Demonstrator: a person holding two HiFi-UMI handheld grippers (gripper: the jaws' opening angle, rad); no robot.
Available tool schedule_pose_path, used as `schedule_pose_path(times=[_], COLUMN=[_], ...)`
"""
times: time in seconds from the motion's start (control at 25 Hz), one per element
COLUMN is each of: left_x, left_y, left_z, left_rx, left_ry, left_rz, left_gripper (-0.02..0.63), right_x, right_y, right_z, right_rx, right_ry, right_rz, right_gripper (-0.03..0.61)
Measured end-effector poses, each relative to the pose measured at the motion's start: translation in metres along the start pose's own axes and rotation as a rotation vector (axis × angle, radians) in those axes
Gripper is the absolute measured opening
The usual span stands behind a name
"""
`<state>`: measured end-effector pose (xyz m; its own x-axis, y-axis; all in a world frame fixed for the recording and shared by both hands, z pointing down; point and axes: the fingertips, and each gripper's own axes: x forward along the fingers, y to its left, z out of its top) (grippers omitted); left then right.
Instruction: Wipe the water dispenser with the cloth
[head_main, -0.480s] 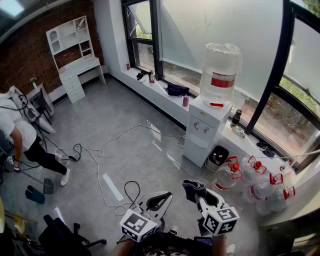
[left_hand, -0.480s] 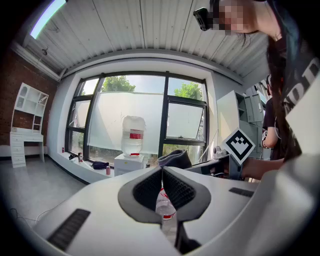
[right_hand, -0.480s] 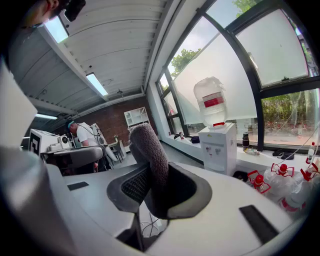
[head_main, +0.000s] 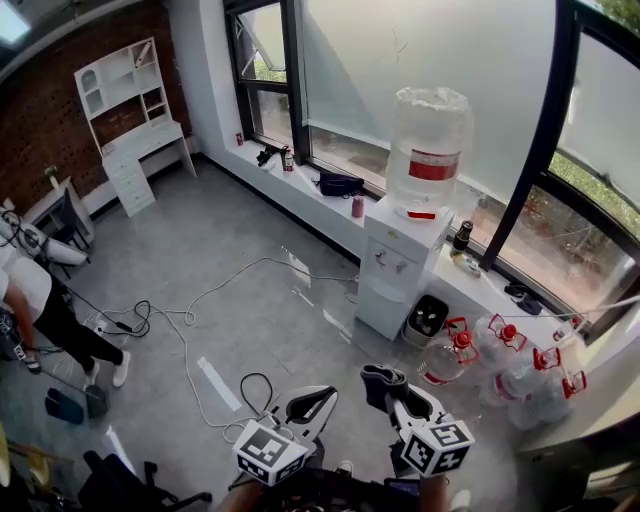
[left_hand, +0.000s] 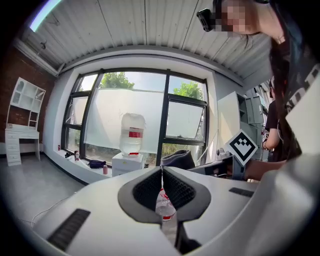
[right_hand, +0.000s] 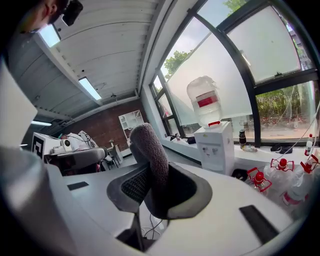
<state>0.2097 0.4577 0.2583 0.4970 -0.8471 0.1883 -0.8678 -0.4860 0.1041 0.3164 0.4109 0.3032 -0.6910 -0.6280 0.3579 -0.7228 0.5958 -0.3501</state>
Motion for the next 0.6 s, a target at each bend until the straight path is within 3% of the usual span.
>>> schedule_pose_path(times=[0.28,0.6], left_x=[0.030,0.058], left_y=[0.053,0.154], left_z=[0.011,0.038], left_rx=[0.000,0.032], left_ry=[-0.008,-0.004], left_rz=[-0.042,-0.101], left_gripper=[0.020,0.020], right_x=[0.048,0.134], right_y=[-0.013,0.004], right_z=[0.023,0.075], right_rx=[0.024,0.052], right_ry=[-0.002,-0.046], right_rz=[-0.053,-0.110], right_gripper=[0.104,0.104])
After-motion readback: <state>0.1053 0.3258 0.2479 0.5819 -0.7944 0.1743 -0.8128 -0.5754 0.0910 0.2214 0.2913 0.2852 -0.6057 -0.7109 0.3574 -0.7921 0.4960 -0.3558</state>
